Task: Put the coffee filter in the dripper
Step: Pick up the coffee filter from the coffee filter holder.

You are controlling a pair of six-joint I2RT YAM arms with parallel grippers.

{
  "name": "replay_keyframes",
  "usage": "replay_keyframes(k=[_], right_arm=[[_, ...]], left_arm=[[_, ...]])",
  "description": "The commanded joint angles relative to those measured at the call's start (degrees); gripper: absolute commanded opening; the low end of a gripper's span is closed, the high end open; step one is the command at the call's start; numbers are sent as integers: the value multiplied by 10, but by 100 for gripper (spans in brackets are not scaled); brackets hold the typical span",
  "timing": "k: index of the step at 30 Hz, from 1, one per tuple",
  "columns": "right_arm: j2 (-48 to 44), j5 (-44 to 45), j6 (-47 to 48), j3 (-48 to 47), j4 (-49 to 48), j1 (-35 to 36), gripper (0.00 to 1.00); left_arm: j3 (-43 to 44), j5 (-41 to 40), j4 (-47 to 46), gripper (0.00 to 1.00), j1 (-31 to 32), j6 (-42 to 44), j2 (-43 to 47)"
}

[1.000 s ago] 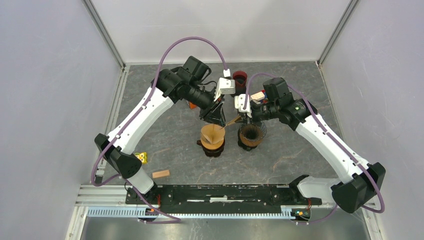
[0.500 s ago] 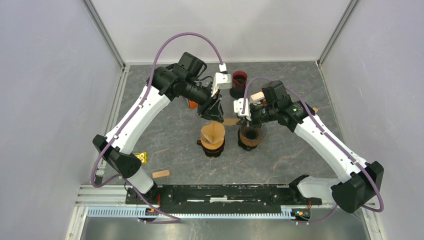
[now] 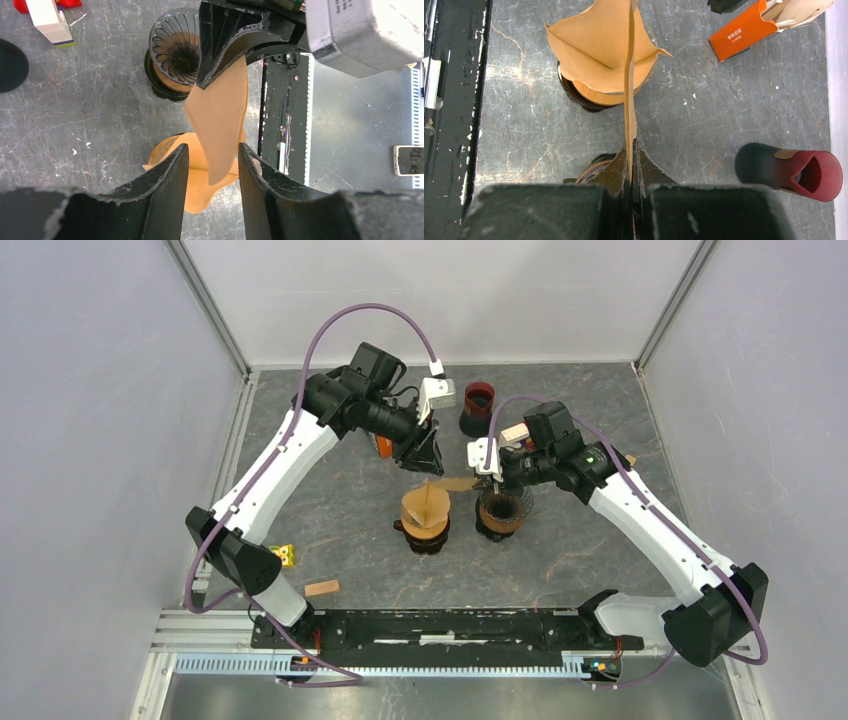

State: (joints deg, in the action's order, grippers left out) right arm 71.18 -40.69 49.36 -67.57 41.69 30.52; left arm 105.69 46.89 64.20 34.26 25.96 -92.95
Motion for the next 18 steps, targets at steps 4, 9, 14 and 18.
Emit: replay_keyframes(k=[4,9,14,18], right_arm=[[-10,-18,7,-4,-1,1,0],[-9,-18,5,-6,-1,1,0],[-6,-5,-9,-6,-7,1,0],[-4,-6,-14,-9,-9,1,0]], left_arm=[[-24,9,-39,49,7,-31,21],[-25,14,-39,49,9,-31,21],[-29,22,-40,50,12,-31,26],[-37,23,-40,50,16,-27,31]])
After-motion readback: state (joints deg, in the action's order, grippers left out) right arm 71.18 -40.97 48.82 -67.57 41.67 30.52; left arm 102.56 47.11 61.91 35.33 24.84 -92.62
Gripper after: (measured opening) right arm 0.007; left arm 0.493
